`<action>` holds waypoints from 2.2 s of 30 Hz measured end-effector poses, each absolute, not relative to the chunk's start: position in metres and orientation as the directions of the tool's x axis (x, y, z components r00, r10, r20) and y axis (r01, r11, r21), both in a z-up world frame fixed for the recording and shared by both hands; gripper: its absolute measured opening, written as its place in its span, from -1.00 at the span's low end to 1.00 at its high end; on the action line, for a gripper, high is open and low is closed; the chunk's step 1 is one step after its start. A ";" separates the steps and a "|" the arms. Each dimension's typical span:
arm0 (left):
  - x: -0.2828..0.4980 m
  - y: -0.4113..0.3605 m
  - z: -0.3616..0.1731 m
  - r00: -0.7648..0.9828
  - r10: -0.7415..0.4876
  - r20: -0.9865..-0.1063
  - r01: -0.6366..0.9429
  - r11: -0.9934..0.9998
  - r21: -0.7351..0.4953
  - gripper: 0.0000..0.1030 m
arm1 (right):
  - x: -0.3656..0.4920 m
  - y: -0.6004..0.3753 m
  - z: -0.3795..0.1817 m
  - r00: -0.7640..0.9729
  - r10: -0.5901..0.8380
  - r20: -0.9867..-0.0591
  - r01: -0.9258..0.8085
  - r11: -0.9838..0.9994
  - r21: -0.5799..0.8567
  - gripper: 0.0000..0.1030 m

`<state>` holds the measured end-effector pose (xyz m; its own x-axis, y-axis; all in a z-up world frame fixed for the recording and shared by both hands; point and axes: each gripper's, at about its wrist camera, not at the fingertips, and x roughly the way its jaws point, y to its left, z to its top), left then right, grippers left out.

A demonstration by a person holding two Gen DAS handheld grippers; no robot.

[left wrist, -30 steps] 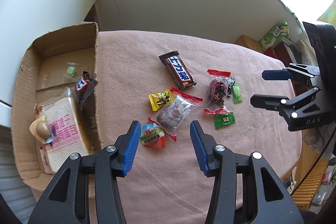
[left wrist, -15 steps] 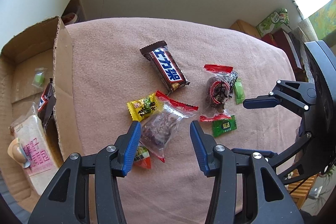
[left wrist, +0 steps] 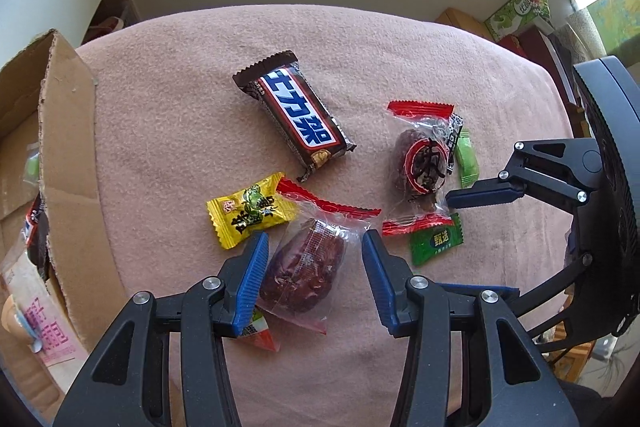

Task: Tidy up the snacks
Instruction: 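Grasp the red-topped dried meat bag with the left tool while the right tool grasps the green wrapped candy, then carry both snacks into the box and open both tools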

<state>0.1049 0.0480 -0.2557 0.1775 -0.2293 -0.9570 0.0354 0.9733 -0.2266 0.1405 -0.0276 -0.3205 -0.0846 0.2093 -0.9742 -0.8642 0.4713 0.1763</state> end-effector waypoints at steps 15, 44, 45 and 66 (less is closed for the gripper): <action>0.092 0.048 -0.264 0.175 -0.201 -0.964 0.055 0.979 -0.194 -0.30 | 0.117 -0.013 -0.327 -0.011 0.123 -0.992 -0.914 0.401 0.060 -0.21; 0.049 0.079 -0.221 0.307 -0.258 -0.916 -0.089 0.951 -0.297 -0.36 | 0.099 -0.056 -0.276 0.067 0.242 -0.968 -0.783 0.613 0.099 -0.51; 0.047 0.082 -0.219 0.313 -0.257 -0.914 -0.096 0.949 -0.299 -0.35 | 0.101 -0.053 -0.271 0.075 0.248 -0.966 -0.786 0.611 0.096 -0.51; 0.007 0.195 -0.182 0.426 -0.077 -0.901 -0.314 0.922 -0.227 -0.36 | 0.129 0.076 -0.212 0.172 0.325 -0.930 -0.849 0.528 0.028 -0.51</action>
